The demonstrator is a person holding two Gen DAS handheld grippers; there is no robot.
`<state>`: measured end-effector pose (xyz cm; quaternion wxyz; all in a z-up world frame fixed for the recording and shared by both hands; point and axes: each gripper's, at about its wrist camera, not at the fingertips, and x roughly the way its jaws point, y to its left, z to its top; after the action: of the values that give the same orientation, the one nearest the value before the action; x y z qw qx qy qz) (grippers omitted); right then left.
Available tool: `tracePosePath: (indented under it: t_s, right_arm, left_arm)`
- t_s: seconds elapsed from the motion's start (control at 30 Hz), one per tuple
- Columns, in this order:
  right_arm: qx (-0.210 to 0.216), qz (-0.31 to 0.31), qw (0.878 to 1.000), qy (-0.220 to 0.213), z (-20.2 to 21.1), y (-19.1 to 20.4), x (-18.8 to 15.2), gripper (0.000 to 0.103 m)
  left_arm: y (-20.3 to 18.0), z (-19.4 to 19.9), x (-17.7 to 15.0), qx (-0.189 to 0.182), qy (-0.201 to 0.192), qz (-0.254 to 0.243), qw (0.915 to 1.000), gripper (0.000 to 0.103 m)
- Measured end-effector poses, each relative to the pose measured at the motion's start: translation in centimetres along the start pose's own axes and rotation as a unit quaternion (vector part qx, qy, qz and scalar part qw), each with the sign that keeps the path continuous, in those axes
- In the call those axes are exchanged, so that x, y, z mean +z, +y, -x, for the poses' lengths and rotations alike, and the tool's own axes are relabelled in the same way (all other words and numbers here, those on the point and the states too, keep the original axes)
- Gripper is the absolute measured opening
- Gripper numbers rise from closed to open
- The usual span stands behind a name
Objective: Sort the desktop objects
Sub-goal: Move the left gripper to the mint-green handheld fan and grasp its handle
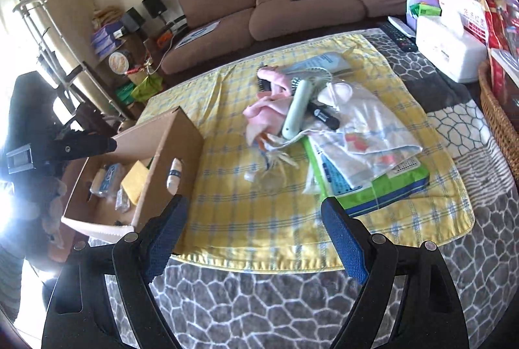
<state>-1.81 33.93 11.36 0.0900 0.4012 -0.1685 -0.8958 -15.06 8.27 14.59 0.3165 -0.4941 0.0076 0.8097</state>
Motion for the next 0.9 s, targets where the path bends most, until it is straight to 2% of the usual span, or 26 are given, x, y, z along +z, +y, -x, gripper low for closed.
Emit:
tracePosePath:
  t_s: [0.1,0.2,0.33,0.43,0.47,0.5,0.57,0.77,0.83,0.87,0.9]
  right_arm:
    - [0.000,-0.013,1.000,-0.012,-0.4,-1.9,0.6,0.086]
    - [-0.007,-0.023,1.000,-0.015,-1.1,-3.8,1.0,0.086]
    - [-0.007,-0.044,0.999,-0.016,-1.9,-6.6,1.0,0.086]
    - [0.004,-0.061,0.998,-0.015,-2.4,-7.8,1.2,0.086]
    - [0.011,-0.063,0.998,-0.016,-2.4,-7.9,1.3,0.086]
    - [0.014,-0.063,0.998,-0.017,-2.4,-8.0,1.4,0.086]
    - [0.014,-0.057,0.998,-0.018,-2.3,-7.8,1.5,0.086]
    - [0.010,-0.049,0.999,-0.011,-2.6,-7.8,1.3,0.086]
    - [0.012,-0.055,0.998,-0.008,-2.8,-8.1,1.1,0.086]
    - [0.013,-0.056,0.998,-0.007,-2.9,-8.2,1.1,0.086]
    - [0.014,-0.057,0.998,-0.006,-2.9,-8.2,1.1,0.086]
  left_arm:
    - [-2.4,-3.7,2.1,0.034,0.010,-0.041,0.9986,0.103]
    - [-4.0,-7.3,3.8,0.050,0.028,-0.062,0.9965,0.103]
    - [-4.7,-10.8,6.0,0.070,0.029,-0.069,0.9947,0.103]
    - [-5.0,-13.5,7.0,0.070,0.042,-0.072,0.9941,0.101]
    - [-5.3,-14.5,7.2,0.073,0.045,-0.077,0.9933,0.094]
    - [-5.5,-15.4,7.4,0.079,0.050,-0.080,0.9924,0.075]
    - [-6.0,-17.3,7.5,0.091,0.059,-0.085,0.9905,0.057]
    - [-6.7,-21.1,6.7,0.122,0.082,-0.098,0.9842,0.057]
    - [-6.4,-21.7,6.6,0.118,0.083,-0.089,0.9856,0.057]
    - [-6.2,-21.7,6.7,0.109,0.082,-0.082,0.9873,0.053]
    - [-6.0,-21.7,6.7,0.097,0.085,-0.074,0.9889,0.035]
